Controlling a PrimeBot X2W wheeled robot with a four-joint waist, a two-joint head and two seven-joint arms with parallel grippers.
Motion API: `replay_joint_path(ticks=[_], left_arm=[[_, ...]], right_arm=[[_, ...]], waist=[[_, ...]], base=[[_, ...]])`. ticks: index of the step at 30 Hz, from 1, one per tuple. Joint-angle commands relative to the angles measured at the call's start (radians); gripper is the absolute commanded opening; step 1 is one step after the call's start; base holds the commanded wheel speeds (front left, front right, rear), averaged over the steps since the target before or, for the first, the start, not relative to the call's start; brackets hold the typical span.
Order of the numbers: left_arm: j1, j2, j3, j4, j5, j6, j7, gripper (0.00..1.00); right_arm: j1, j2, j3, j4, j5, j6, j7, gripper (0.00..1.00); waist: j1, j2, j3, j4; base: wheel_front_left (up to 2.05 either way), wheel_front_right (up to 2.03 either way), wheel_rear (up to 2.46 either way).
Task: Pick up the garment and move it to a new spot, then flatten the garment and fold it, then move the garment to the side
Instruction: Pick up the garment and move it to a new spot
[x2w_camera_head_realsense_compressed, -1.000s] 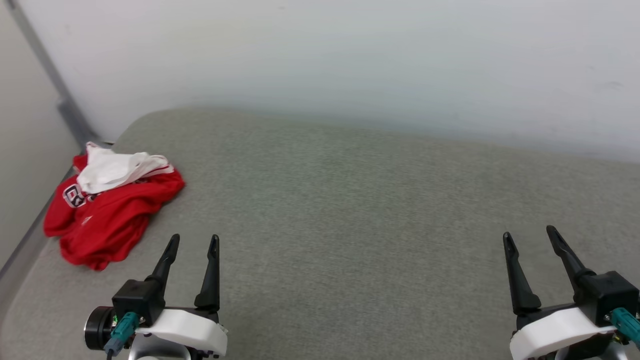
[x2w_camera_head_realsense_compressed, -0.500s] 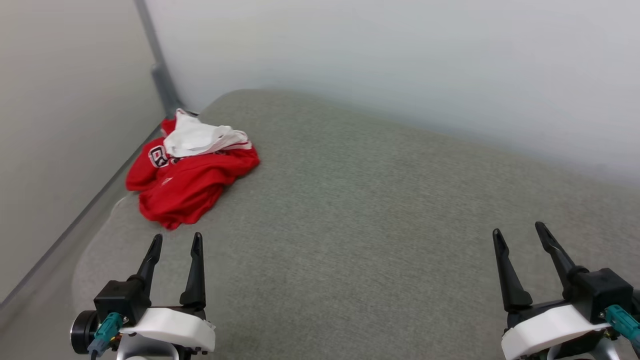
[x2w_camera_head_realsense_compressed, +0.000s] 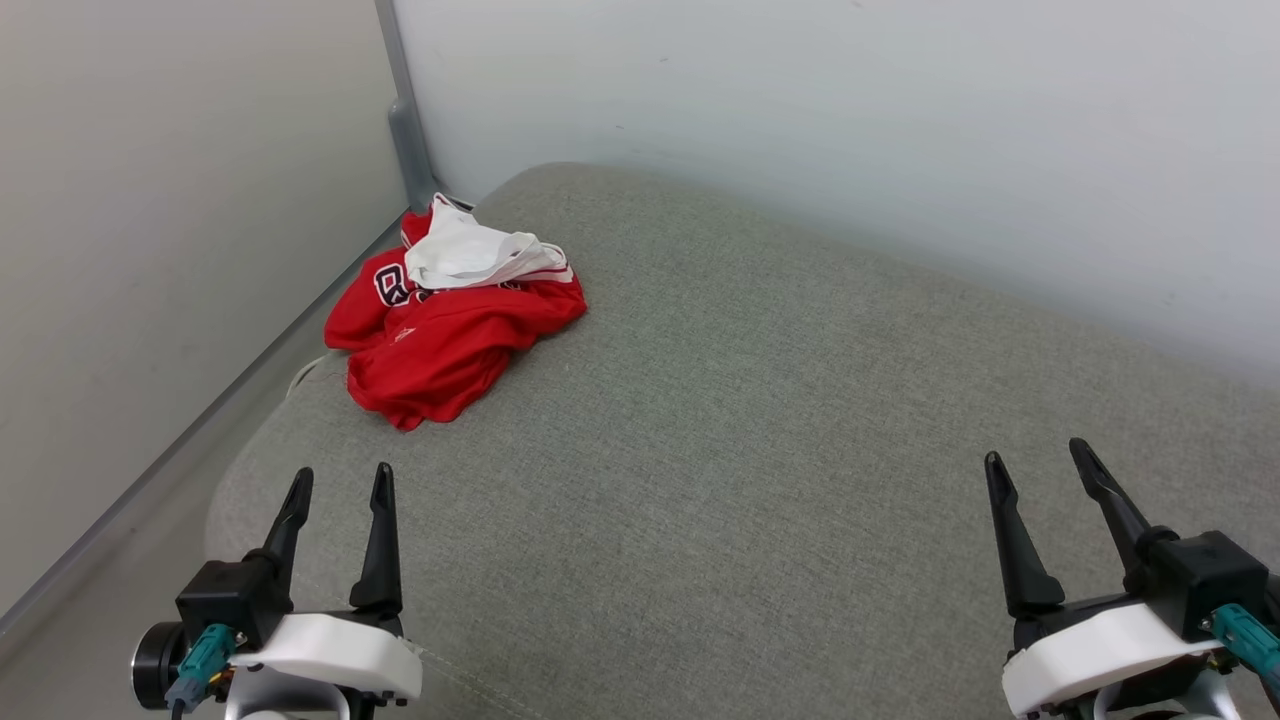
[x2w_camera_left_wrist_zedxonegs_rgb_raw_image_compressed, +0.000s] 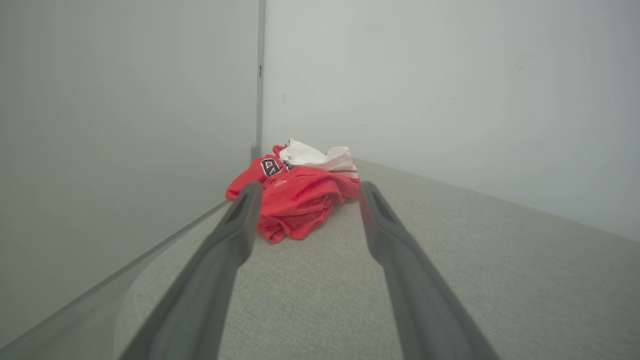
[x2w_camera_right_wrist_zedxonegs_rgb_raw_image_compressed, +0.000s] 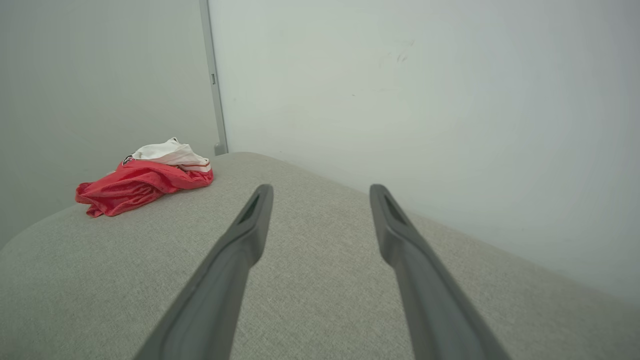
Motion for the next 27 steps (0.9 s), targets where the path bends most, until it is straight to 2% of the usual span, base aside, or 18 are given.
replay_joint_path(ticks=[1, 6, 12, 20, 23, 27], left_arm=[[-0.020, 0.000, 0.004, 0.004, 0.007, -0.004, -0.003, 1.00], [-0.050, 0.003, 0.007, 0.019, 0.007, -0.004, -0.003, 1.00], [-0.182, 0.030, 0.005, 0.091, -0.033, -0.005, -0.003, 1.00], [-0.451, 0.133, 0.021, 0.199, -0.135, -0.006, 0.067, 1.00], [-0.549, 0.188, 0.027, 0.238, -0.187, -0.006, 0.127, 1.00], [-0.662, 0.278, 0.017, 0.313, -0.266, -0.006, 0.265, 1.00]], right_arm=[[-0.014, 0.001, -0.002, 0.000, -0.008, -0.001, -0.004, 1.00], [-0.020, 0.001, -0.005, -0.011, -0.014, -0.001, 0.012, 1.00], [-0.055, 0.001, -0.004, -0.051, -0.055, -0.001, 0.048, 1.00], [-0.119, -0.020, -0.010, -0.116, -0.091, -0.001, 0.098, 1.00], [-0.147, -0.027, -0.016, -0.137, -0.095, -0.001, 0.110, 1.00], [-0.190, -0.039, -0.014, -0.159, -0.098, -0.001, 0.119, 1.00]], waist=[[0.0000, 0.0000, 0.003, -0.001], [0.0000, 0.0000, 0.024, -0.010], [0.0000, 0.0000, 0.104, -0.050], [0.0000, 0.0000, 0.251, -0.134], [0.0000, 0.0000, 0.308, -0.165], [0.0000, 0.0000, 0.387, -0.206]], base=[[0.00, 0.00, 0.00], [0.00, 0.00, 0.00], [0.00, 0.00, 0.00], [0.00, 0.00, 0.00], [0.00, 0.00, 0.00], [0.00, 0.00, 0.00]])
